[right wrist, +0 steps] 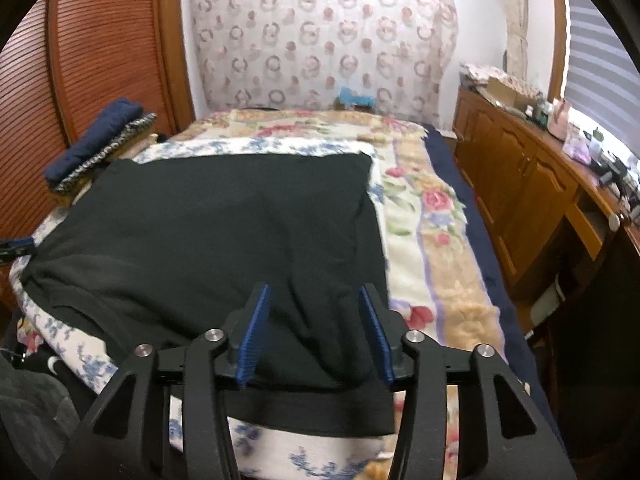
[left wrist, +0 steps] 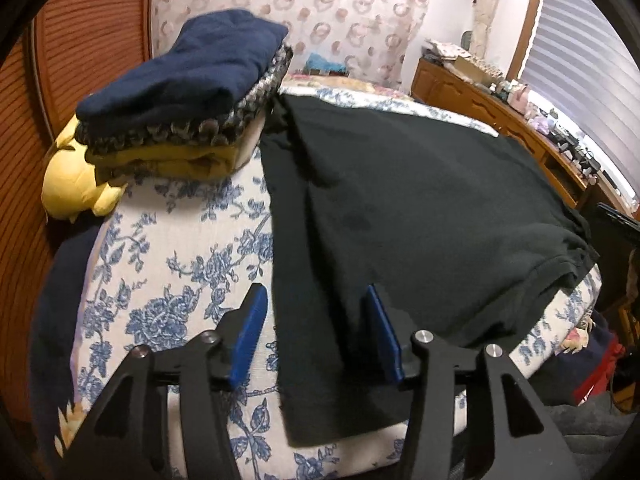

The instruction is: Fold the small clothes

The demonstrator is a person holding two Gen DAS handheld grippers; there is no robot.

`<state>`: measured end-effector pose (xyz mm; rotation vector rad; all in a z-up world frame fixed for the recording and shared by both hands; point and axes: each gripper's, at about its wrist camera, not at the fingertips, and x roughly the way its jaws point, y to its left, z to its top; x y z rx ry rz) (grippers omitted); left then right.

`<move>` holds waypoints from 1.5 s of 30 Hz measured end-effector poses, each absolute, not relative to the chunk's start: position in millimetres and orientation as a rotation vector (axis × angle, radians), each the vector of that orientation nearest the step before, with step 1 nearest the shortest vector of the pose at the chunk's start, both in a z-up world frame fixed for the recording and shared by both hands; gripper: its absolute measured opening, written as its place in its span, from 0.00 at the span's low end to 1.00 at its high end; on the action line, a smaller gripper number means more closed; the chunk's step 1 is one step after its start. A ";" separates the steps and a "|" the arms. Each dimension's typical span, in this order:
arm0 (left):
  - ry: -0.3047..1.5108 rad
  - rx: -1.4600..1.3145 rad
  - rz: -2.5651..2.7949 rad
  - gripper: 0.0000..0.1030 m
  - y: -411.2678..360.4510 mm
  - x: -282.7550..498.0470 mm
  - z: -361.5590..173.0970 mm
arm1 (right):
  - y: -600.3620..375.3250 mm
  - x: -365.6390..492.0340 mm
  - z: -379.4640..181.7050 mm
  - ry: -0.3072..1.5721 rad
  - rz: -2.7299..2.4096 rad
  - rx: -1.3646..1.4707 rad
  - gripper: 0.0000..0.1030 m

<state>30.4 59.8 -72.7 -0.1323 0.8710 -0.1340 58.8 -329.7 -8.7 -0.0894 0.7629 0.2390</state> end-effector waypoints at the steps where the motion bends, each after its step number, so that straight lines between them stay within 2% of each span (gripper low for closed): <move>1: 0.878 -0.135 -0.132 0.49 60.0 31.7 -75.5 | -325.4 59.8 -8.5 0.762 0.251 -0.091 0.51; 7: 0.872 -0.151 -0.125 0.49 60.6 30.4 -79.6 | -294.8 57.8 -11.9 0.755 0.317 -0.116 0.58; 12: 0.870 -0.216 -0.186 0.49 62.1 30.3 -78.7 | -273.1 61.3 -25.4 0.767 0.363 -0.121 0.60; 14: 0.868 -0.205 -0.189 0.38 59.3 30.7 -78.7 | -264.4 62.5 -33.7 0.782 0.386 -0.116 0.61; 16: 0.868 -0.187 -0.190 0.22 56.1 30.9 -78.8 | -258.5 61.7 -39.8 0.795 0.405 -0.110 0.61; 18: 0.871 -0.182 -0.203 0.17 54.1 32.3 -78.5 | -252.0 62.5 -47.6 0.812 0.420 -0.110 0.61; 19: 0.871 -0.177 -0.206 0.09 53.1 32.8 -78.3 | -250.5 62.4 -50.5 0.818 0.421 -0.114 0.61; 21: 0.867 -0.183 -0.214 0.05 52.2 33.7 -77.1 | -249.3 61.9 -54.4 0.826 0.420 -0.117 0.61; 24: 0.844 -0.222 -0.245 0.04 52.5 33.8 -69.6 | -253.1 59.9 -58.8 0.837 0.420 -0.101 0.61; 33: 0.726 -0.231 -0.418 0.03 11.1 49.6 -4.0 | -279.1 54.3 -60.2 0.830 0.392 -0.014 0.61; 45: 0.664 -0.079 -0.698 0.03 -130.7 120.7 65.7 | -310.9 39.5 -50.0 0.775 0.330 0.026 0.61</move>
